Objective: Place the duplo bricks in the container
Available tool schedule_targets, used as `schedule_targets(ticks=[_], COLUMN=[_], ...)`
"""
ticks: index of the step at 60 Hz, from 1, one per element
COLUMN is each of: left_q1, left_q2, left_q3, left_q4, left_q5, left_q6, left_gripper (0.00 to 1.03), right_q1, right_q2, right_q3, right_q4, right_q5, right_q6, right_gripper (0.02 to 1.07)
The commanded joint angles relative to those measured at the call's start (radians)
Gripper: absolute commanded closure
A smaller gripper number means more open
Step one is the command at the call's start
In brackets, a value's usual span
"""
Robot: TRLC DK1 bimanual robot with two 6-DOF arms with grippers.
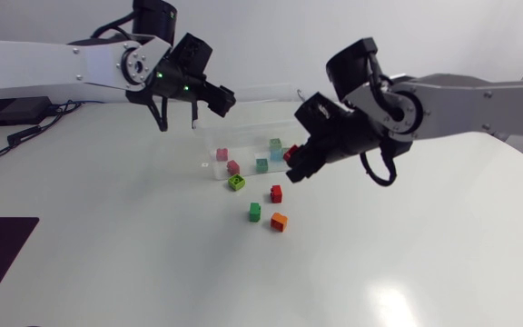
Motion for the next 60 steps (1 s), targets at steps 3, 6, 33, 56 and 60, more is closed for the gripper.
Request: schedule_targets(ticks=[3, 6, 33, 56, 60], left_q1=[-0.014, -0.023, -0.069, -0.131, -0.131], left_q2=[-0.166, -0.206, -0.219, 0.025, 0.055], left_q3=[-0.137, -0.185, -0.438, -0.440, -0.438], left_q4=[0.008, 0.003, 0.005, 0.152, 0.169], left_q5=[0.017, 0.040, 0.094, -0.050, -0.069], left_q6=[0.012, 0.027, 0.142, 0.066, 0.050], left_gripper=[0.05, 0.05, 0.05, 0.05, 0.05], right_q1=[-0.019, -0.027, -0.085, -0.108, -0.111], right_q2=[0.060, 0.085, 0.316, 0.437, 0.460], right_q3=[0.110, 0.153, 0.461, 0.585, 0.611], right_q4=[-0.016, -0.019, -0.021, -0.005, -0.002], right_q5=[0.008, 0.010, 0.017, 0.017, 0.025], right_q6=[0.065, 0.077, 0.141, 0.158, 0.166], right_gripper=[0.81, 0.81, 0.81, 0.81, 0.79])
